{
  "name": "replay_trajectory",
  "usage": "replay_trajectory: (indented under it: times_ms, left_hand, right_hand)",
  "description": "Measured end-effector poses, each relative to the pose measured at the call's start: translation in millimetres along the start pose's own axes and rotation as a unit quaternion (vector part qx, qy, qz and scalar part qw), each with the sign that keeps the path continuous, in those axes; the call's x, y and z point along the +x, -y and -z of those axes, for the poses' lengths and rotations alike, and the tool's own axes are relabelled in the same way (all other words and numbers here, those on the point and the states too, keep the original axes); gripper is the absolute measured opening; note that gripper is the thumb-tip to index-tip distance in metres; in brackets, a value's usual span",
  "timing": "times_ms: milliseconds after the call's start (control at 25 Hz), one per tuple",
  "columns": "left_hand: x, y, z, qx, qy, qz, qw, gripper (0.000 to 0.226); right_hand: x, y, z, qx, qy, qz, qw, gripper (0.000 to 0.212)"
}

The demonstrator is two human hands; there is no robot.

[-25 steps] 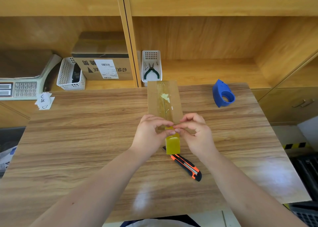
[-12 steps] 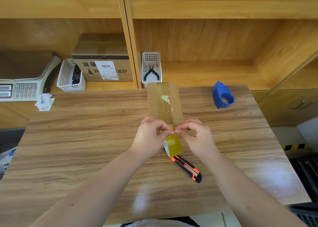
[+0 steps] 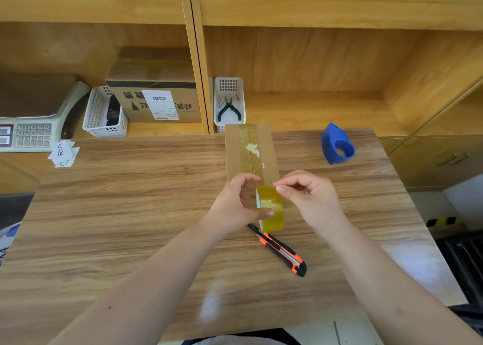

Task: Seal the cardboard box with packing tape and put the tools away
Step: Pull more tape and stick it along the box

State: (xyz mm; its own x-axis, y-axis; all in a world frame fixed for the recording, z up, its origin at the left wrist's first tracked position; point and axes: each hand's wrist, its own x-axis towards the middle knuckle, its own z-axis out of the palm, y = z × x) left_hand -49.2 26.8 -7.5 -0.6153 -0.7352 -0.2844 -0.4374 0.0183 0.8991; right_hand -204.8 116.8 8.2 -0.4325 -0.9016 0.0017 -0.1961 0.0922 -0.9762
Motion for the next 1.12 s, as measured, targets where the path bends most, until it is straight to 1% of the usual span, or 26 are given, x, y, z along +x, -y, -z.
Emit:
replay_trajectory:
  times_ms: [80,160,240,360,480,640,760,840,960,1120]
  left_hand:
    - [6,2,-4,-0.054,0.034,0.053,0.997,0.072]
    - [14,1,-6,-0.125,0.063,0.107,0.984,0.077]
    - [21,-1,-7,-0.151,0.099,0.128,0.975,0.082]
    - [25,-2,-9,-0.146,0.125,0.105,0.976,0.083]
    - [29,5,-8,-0.178,0.141,0.103,0.968,0.09]
    - [31,7,-8,-0.216,0.163,0.113,0.956,0.08]
    - [30,8,-8,-0.232,0.163,0.114,0.952,0.084]
    - [27,8,-7,-0.245,0.167,0.115,0.948,0.084]
    - [25,10,-4,-0.267,0.192,0.112,0.937,0.083]
    - [18,7,2,-0.253,0.186,0.112,0.943,0.078]
  right_hand:
    - [1,4,3,-0.004,-0.001,0.0,1.0,0.022]
    - [2,8,7,-0.015,-0.002,0.003,1.0,0.022]
    - [5,12,10,-0.03,-0.006,0.012,0.999,0.026]
    - [7,19,13,-0.05,-0.009,0.032,0.998,0.029]
    - [10,25,16,-0.057,-0.011,0.043,0.997,0.026]
    - [12,29,16,-0.07,-0.022,0.054,0.996,0.026]
    - [14,32,14,-0.073,-0.031,0.058,0.995,0.022]
    - [17,35,13,-0.061,-0.05,0.044,0.996,0.019]
    - [25,35,11,-0.086,-0.07,-0.003,0.994,0.013]
    - [34,30,7,-0.109,-0.077,-0.072,0.988,0.009]
